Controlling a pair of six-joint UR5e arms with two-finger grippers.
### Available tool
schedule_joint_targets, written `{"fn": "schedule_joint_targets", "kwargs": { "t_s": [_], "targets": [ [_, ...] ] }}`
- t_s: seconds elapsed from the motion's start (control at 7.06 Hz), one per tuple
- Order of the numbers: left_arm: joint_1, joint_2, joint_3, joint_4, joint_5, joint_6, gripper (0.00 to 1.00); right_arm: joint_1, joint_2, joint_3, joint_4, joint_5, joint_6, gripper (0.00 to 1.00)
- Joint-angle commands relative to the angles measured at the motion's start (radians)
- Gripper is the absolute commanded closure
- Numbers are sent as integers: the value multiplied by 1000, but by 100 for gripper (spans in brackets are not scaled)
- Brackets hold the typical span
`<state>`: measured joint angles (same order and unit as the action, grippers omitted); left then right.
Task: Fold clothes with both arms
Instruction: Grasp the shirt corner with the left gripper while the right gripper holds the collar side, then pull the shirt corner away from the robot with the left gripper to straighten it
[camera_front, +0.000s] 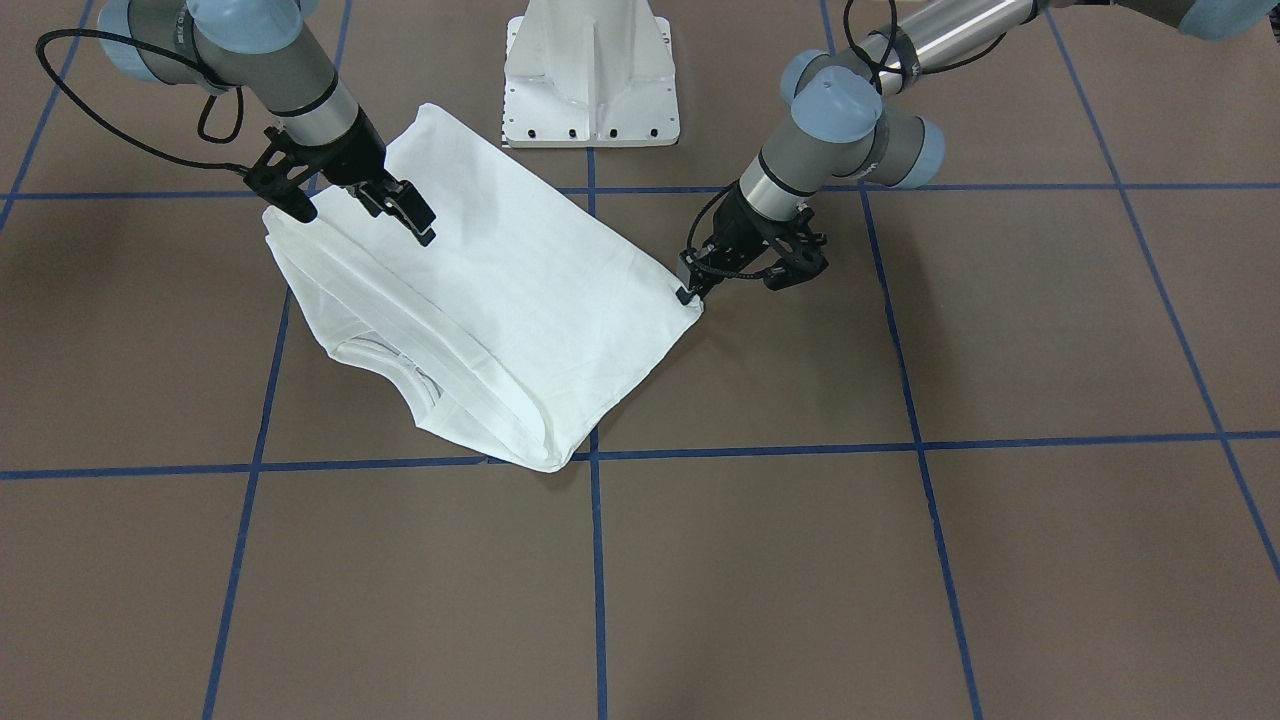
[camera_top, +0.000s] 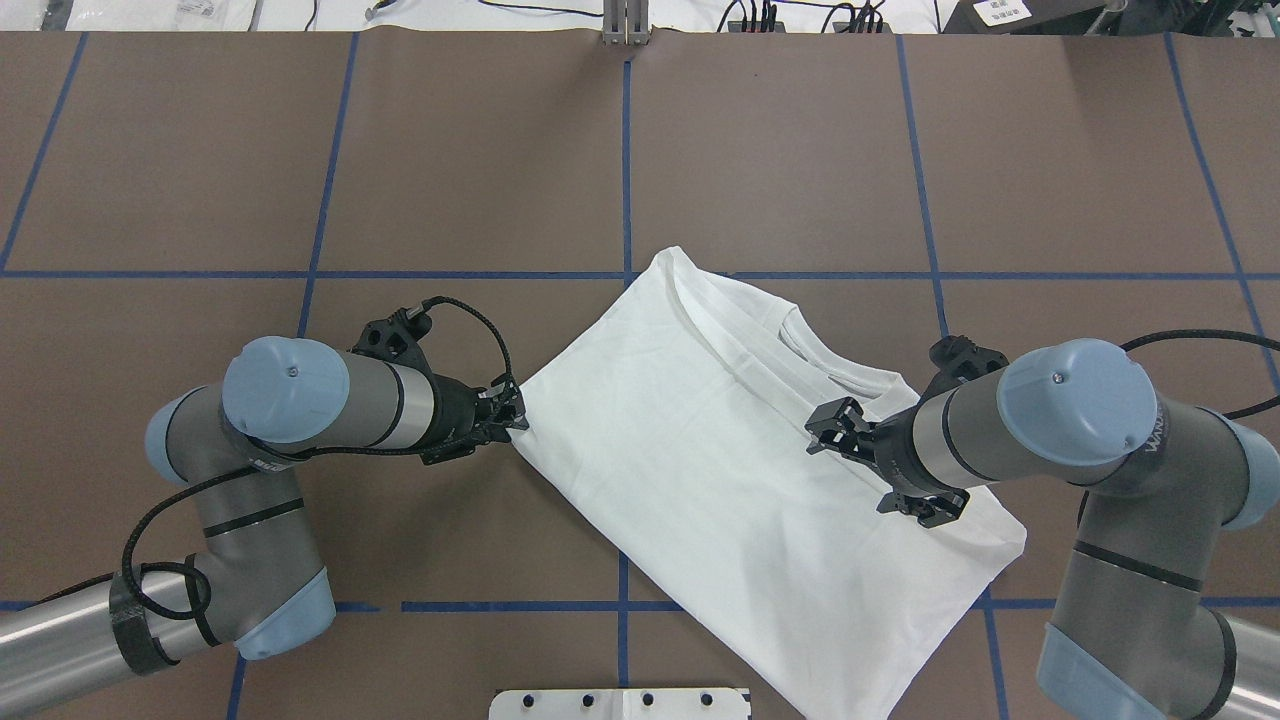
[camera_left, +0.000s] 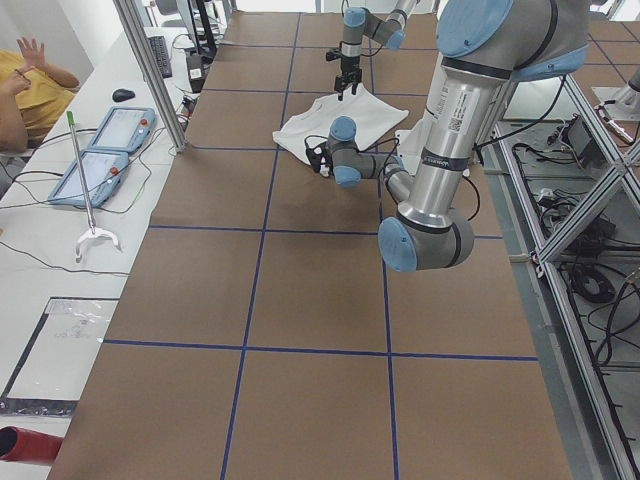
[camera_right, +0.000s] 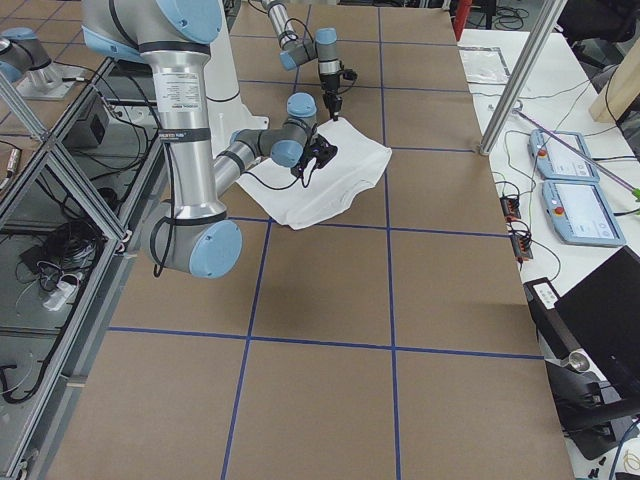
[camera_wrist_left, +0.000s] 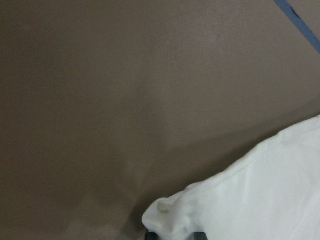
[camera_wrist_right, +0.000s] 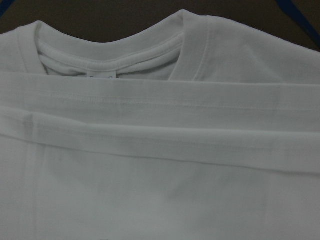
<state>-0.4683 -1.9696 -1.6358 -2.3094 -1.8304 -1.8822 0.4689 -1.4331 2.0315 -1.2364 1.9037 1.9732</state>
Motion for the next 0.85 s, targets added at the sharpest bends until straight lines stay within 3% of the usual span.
{"fn": "schedule_joint_targets", "kwargs": {
  "t_s": [0.0, 0.43, 0.71],
  "targets": [
    [-29, 0, 13, 14, 20, 6, 100, 0, 0, -1, 0, 0, 6, 0],
    [-156, -59, 115, 5, 23, 168, 100, -1, 2, -2, 2, -2, 7, 0],
    [-263, -350, 477, -74, 94, 169, 100, -4, 3, -4, 3, -55, 6, 0]
  ]
}}
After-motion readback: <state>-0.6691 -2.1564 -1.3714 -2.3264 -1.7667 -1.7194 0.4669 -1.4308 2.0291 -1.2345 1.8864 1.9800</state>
